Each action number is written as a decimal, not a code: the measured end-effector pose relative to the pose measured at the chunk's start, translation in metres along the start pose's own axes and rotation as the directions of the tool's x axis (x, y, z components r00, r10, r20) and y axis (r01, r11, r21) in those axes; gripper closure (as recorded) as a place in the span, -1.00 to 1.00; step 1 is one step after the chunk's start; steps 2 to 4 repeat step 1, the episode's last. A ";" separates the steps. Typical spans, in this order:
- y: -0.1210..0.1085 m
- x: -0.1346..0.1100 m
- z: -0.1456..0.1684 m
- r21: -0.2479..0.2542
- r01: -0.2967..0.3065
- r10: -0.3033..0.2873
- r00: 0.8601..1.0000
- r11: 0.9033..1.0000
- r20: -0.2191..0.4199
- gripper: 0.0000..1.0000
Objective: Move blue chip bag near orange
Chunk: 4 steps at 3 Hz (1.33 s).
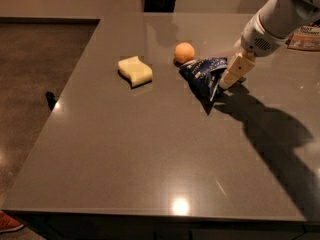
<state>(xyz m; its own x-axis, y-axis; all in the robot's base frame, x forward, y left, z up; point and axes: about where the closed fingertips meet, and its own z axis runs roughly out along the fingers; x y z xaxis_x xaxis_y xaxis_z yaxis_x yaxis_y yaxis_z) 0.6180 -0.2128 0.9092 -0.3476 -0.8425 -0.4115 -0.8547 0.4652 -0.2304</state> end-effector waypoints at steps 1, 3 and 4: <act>0.000 0.000 0.000 -0.001 0.000 0.000 1.000 1.000 0.000 -1.00; 0.000 0.000 0.000 -0.001 0.000 0.000 1.000 1.000 0.000 -1.00; 0.000 0.000 0.000 -0.001 0.000 0.000 1.000 1.000 0.000 -1.00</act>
Offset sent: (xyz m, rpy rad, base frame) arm 0.0000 0.0000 0.0000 0.0000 0.0000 0.0000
